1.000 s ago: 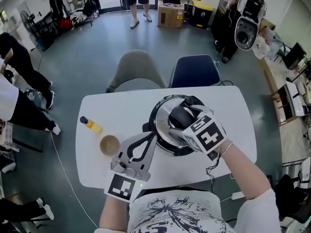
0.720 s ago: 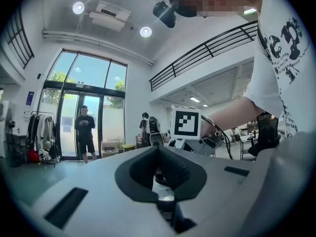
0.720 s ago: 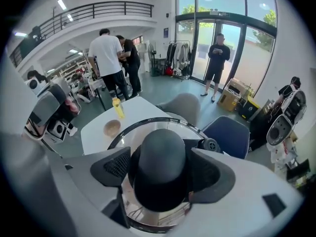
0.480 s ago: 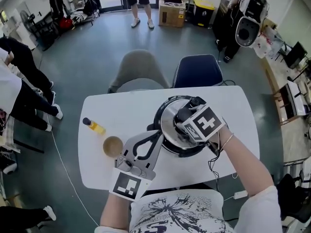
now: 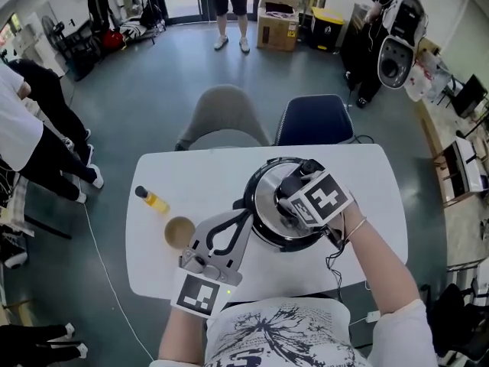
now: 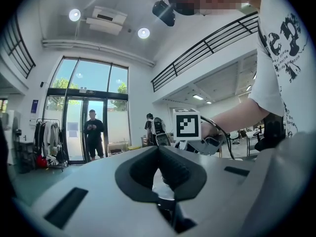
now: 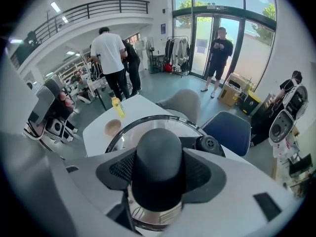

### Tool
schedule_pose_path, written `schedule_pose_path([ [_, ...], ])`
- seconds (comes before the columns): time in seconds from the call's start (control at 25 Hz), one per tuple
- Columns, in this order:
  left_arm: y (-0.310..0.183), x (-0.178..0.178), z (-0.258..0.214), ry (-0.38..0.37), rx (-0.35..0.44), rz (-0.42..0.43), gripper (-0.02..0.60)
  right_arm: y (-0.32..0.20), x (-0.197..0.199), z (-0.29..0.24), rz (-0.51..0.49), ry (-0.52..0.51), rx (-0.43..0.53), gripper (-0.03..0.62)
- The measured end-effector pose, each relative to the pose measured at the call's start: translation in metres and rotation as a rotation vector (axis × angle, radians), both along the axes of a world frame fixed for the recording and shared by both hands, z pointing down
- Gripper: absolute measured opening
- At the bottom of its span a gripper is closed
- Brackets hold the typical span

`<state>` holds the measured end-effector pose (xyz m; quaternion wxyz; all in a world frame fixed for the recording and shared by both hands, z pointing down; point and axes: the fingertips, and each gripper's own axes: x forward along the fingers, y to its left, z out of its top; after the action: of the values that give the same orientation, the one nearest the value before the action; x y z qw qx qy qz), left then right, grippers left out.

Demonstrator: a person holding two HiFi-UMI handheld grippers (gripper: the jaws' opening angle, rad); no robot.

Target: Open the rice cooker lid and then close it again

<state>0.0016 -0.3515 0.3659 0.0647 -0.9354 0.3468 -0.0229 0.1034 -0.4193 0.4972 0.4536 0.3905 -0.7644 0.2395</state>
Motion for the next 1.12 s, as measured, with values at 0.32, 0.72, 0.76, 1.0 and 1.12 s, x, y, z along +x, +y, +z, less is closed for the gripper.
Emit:
schedule_pose_path([
  [0.32,0.004,0.009,0.007,-0.109,0.037,0.018,0.014,-0.004,0.008,-0.007,0.020,-0.063,0.015,0.293],
  [0.72,0.016,0.048,-0.014,0.071,0.009,-0.111,0.014,0.010,0.048,-0.030,-0.076,-0.041,0.081,0.293],
  [0.76,0.021,0.057,-0.016,0.072,0.014,-0.121,0.014,0.017,0.056,-0.031,-0.087,-0.046,0.076,0.293],
  [1.0,0.062,0.107,-0.025,0.067,0.014,-0.190,0.014,0.056,0.103,-0.043,-0.155,-0.079,0.076,0.293],
  [1.12,0.089,0.139,-0.023,0.056,0.016,-0.220,0.014,0.079,0.136,-0.039,-0.176,-0.091,0.079,0.293],
])
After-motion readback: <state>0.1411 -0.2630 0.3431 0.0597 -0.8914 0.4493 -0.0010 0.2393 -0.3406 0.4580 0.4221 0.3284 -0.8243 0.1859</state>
